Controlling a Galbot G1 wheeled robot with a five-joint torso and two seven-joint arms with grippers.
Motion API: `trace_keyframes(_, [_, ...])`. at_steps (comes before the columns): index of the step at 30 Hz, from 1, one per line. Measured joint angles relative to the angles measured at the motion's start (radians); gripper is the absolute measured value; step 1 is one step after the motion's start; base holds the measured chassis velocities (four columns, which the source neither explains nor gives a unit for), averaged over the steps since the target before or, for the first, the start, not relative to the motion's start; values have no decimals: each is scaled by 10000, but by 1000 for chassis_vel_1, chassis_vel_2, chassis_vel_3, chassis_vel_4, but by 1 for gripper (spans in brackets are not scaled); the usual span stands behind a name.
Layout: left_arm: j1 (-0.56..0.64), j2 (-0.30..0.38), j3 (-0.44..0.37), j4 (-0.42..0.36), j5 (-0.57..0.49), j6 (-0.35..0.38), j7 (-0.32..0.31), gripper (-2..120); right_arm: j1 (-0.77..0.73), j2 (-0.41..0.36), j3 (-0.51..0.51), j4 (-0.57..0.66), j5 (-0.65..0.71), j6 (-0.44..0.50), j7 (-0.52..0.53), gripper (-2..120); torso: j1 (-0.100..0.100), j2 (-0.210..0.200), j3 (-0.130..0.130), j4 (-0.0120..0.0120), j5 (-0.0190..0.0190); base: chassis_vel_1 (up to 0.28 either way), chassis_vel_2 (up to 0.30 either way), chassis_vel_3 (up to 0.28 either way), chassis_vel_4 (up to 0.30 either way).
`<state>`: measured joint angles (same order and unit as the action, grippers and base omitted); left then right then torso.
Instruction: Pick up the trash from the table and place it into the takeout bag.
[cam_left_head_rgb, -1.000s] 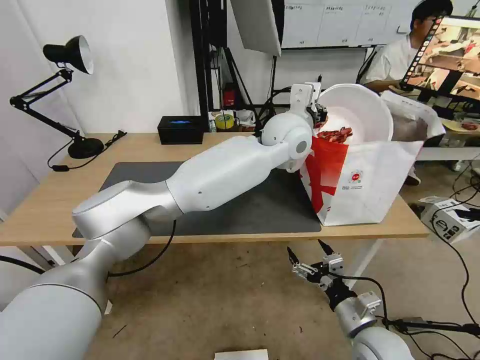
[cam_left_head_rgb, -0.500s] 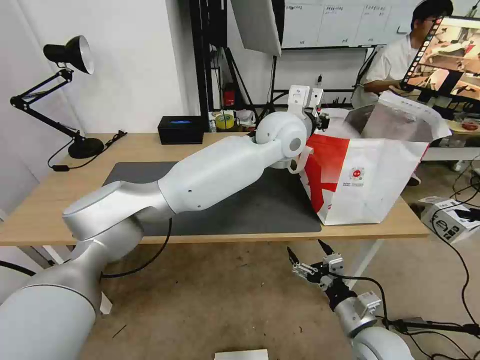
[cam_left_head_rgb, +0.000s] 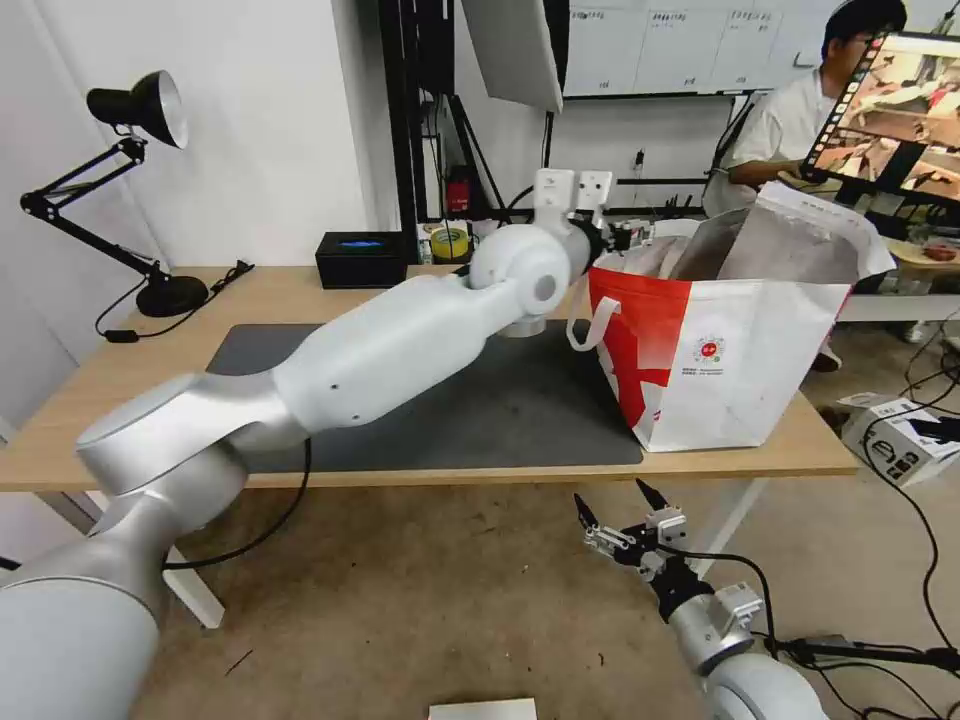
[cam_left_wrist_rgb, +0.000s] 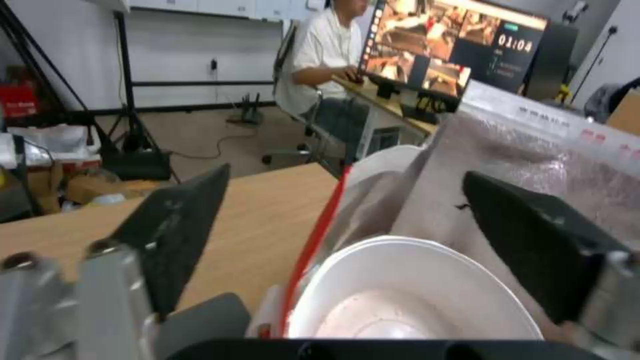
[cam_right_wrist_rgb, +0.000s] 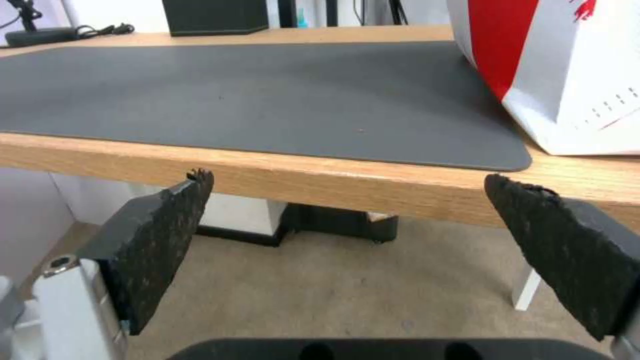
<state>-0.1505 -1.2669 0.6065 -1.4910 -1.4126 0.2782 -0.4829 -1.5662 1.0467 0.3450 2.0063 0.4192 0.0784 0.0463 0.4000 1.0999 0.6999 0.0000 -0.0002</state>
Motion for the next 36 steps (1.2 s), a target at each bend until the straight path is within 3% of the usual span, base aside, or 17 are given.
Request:
trace_keyframes(4, [393, 740, -361, -732, -1, -99, 14, 100, 0, 0, 0, 0, 0, 0, 0, 100, 0, 1, 0, 0, -1, 0, 0, 0, 0])
trace_keyframes(7, [1262, 1924, -930, -1704, 92, -300, 300, 100, 0, 0, 1, 0, -1, 0, 1, 100, 0, 1, -1, -4, -1, 0, 0, 0, 0])
trace_keyframes(8, [1262, 1924, -930, -1704, 92, -300, 300, 100, 0, 0, 1, 0, -1, 0, 1, 100, 0, 1, -1, -4, -1, 0, 0, 0, 0])
trace_keyframes(10, [2089, 2949, -1407, -2279, 439, -465, 612, 100, 0, 0, 0, 0, 0, 0, 1, 100, 0, 0, 1, 4, -6, 0, 0, 0, 0])
trace_keyframes(11, [2089, 2949, -1407, -2279, 439, -465, 612, 100, 0, 0, 0, 0, 0, 0, 1, 100, 0, 0, 1, 4, -6, 0, 0, 0, 0])
trace_keyframes(13, [3065, 3919, -2177, -3015, 547, -517, 795, 100, 1, 0, 0, 1, 0, 0, 0, 100, 0, 1, 1, 9, -6, 0, 0, 0, 0])
trace_keyframes(14, [3065, 3919, -2177, -3015, 547, -517, 795, 100, 1, 0, 0, 1, 0, 0, 0, 100, 0, 1, 1, 9, -6, 0, 0, 0, 0])
trace_keyframes(16, [4030, 4628, -3068, -3687, 663, -553, 991, 100, 0, 0, 0, 0, 0, 0, 0, 100, -1, 1, 0, 2, -1, 0, 0, 0, 0])
trace_keyframes(24, [6281, 5635, -4886, -4552, 1084, -744, 1420, 100, 1, 0, 1, 0, 0, 0, 1, 100, 0, 1, 0, 0, 0, 0, 0, 0, 0])
trace_keyframes(26, [7791, 6052, -6212, -4914, 1358, -858, 1690, 100, 1, -1, 1, 0, 0, 0, 0, 100, 0, 2, 0, 1, -2, 0, 0, 0, 0])
trace_keyframes(27, [7791, 6052, -6212, -4914, 1358, -858, 1690, 100, 1, -1, 1, 0, 0, 0, 0, 100, 0, 2, 0, 1, -2, 0, 0, 0, 0])
trace_keyframes(29, [9283, 6392, -7245, -5147, 1846, -1193, 1981, 100, 1, -1, 0, -1, 0, 0, 0, 100, 0, 1, 0, 5, 0, 0, 0, 0, 0])
trace_keyframes(36, [10128, 6216, -7499, -4812, 2593, -1881, 2673, 100, 1, -1, 0, 0, 0, 0, 0, 100, 0, 2, 0, -4, 1, 0, 0, 0, 0])
